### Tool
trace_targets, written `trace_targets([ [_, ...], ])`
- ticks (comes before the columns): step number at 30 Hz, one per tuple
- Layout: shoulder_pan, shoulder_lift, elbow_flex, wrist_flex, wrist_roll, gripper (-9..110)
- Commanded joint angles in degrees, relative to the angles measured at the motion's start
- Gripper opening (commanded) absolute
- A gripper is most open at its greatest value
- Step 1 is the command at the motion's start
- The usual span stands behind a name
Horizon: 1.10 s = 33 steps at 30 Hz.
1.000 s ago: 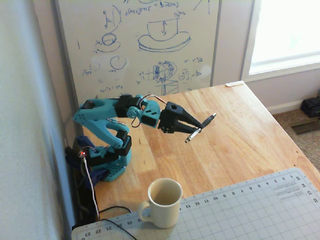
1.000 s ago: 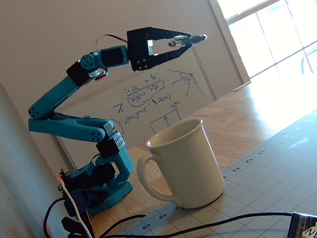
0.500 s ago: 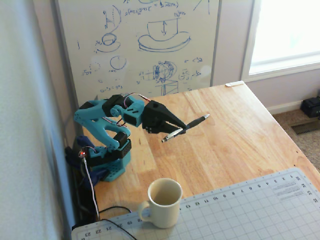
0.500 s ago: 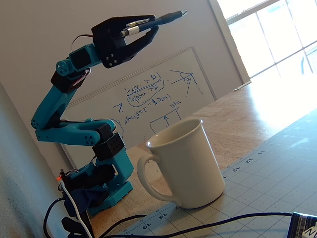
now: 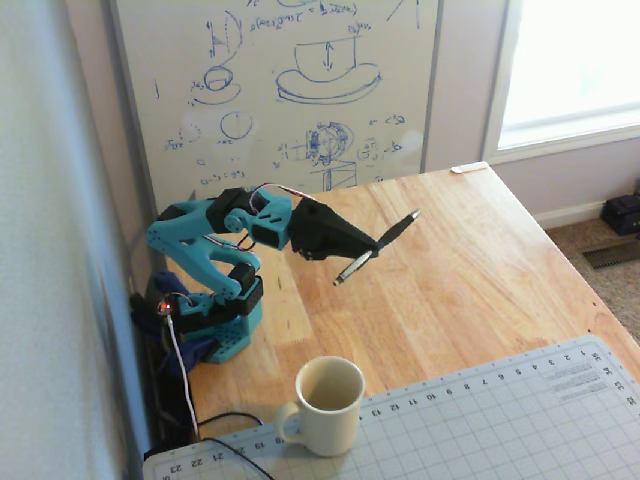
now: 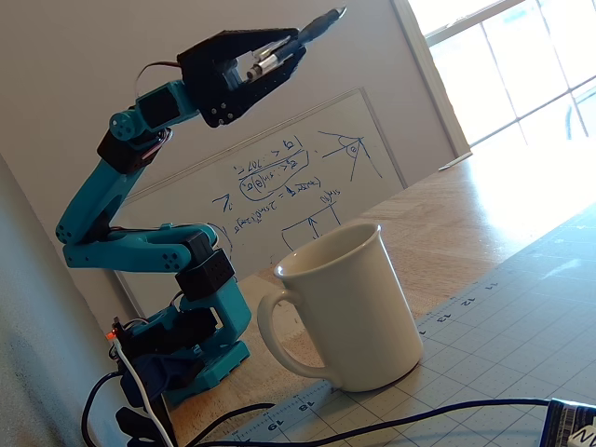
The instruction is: Grasp a pen and put it in a mug.
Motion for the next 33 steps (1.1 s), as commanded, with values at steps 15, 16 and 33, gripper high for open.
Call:
trace_targets([
  [15, -4.31, 1.05, 4.57, -2.29, 44.65, 0],
  [16, -3.78, 1.05, 4.66, -2.37, 46.76, 0],
  [33, 15.21, 16.35, 13.01, -2.46, 75.59, 0],
])
